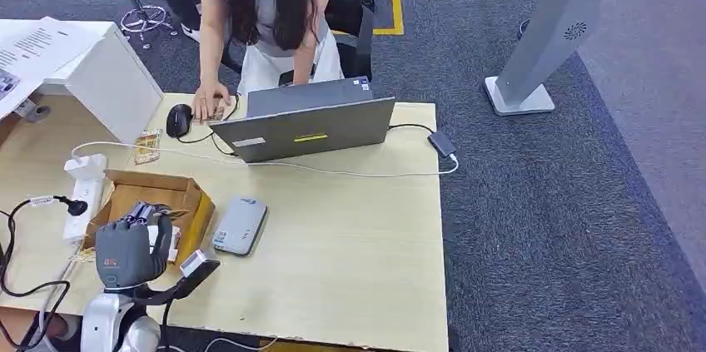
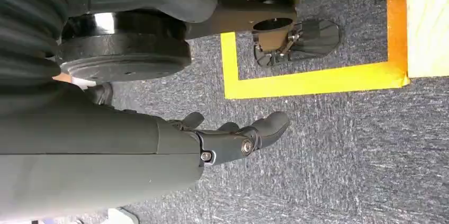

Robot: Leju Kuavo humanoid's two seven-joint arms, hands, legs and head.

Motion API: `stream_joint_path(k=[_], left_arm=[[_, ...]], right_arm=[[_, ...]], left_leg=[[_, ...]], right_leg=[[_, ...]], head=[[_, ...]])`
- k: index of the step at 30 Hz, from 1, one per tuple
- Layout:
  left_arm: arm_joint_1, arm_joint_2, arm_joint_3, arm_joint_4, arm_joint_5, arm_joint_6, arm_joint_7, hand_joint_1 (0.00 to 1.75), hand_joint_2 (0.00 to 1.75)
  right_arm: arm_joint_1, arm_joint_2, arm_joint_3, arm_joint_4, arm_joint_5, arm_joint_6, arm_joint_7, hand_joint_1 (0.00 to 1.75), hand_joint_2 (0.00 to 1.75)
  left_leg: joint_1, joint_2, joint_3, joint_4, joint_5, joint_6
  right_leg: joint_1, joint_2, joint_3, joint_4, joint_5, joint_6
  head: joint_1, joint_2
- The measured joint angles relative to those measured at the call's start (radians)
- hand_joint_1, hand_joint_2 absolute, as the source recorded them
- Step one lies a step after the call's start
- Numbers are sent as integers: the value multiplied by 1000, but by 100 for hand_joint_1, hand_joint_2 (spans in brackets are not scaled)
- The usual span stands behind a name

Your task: Pass the card to the sensor for recognition and then transmit it.

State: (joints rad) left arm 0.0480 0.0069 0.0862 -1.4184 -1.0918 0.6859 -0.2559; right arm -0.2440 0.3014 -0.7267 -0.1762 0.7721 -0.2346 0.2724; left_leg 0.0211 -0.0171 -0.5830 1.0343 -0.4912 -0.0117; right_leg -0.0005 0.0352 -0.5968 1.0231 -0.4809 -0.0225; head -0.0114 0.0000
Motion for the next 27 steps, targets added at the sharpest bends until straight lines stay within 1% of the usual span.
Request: stream_joint_path(k=[4, 8, 9, 10, 12, 14, 17, 23, 25, 27], left_arm=[[-7, 9, -63, -52, -10, -16, 24, 175, 175], [-16, 14, -97, -79, -15, -21, 22, 175, 175], [-26, 14, -108, -83, -12, -21, 13, 175, 175], [-47, 14, -122, -87, -16, -29, 18, 175, 175], [-89, 15, -151, -95, -26, -49, 48, 175, 175], [-117, 16, -172, -100, -29, -55, 57, 175, 175], [-131, 21, -195, -107, -30, -55, 66, 175, 175], [-145, 28, -217, -107, -34, -47, 66, 175, 175], [-190, 29, -226, -101, -54, -50, 79, 175, 175], [-292, 28, -243, -67, -81, -63, 117, 175, 175]], right_arm=[[0, 0, 0, 0, 2, 0, 0, 0, 175], [0, 0, 0, 0, 4, 0, 0, 0, 175], [0, 0, 0, 0, 7, 2, 0, 0, 175], [0, 0, 0, 0, 9, 3, 1, 0, 175], [0, 0, 0, -1, 13, 3, 3, 0, 175], [0, 0, 0, -1, 15, 5, 3, 0, 175], [0, 0, 0, -1, 15, 5, 3, 0, 175], [0, 0, 0, -1, 21, 6, 2, 0, 175], [1, 0, 0, -2, 34, 7, 3, 0, 175], [0, 0, 2, -4, 45, 9, 7, 0, 175]], left_leg=[[0, 0, 0, 0, 0, 0], [0, 0, 1, 0, 0, 0], [0, 0, 1, 0, 0, 0], [0, -1, 0, 0, 0, 0], [0, 0, 0, 0, 0, 0], [0, 2, 1, 0, 0, 0], [0, 2, 1, 0, 0, 0], [0, 2, 1, 0, 0, 0], [0, 1, 0, 0, 0, 0], [1, 0, 0, 0, 2, -2]], right_leg=[[0, 0, 0, 0, 0, 0], [0, 1, 0, 0, 0, 0], [0, 0, -1, 0, 0, 0], [0, -1, 0, 0, 0, 0], [0, -1, 1, 0, 1, -1], [0, 1, 1, 0, 2, -2], [0, 2, 0, 0, 2, -2], [0, 2, -1, 0, 2, -2], [1, 1, -2, 0, 2, -2], [1, -1, -1, 0, 3, -3]], head=[[0, 0], [0, 0], [0, 0], [0, 0], [0, 0], [0, 0], [0, 0], [0, 0], [0, 0], [0, 0]])
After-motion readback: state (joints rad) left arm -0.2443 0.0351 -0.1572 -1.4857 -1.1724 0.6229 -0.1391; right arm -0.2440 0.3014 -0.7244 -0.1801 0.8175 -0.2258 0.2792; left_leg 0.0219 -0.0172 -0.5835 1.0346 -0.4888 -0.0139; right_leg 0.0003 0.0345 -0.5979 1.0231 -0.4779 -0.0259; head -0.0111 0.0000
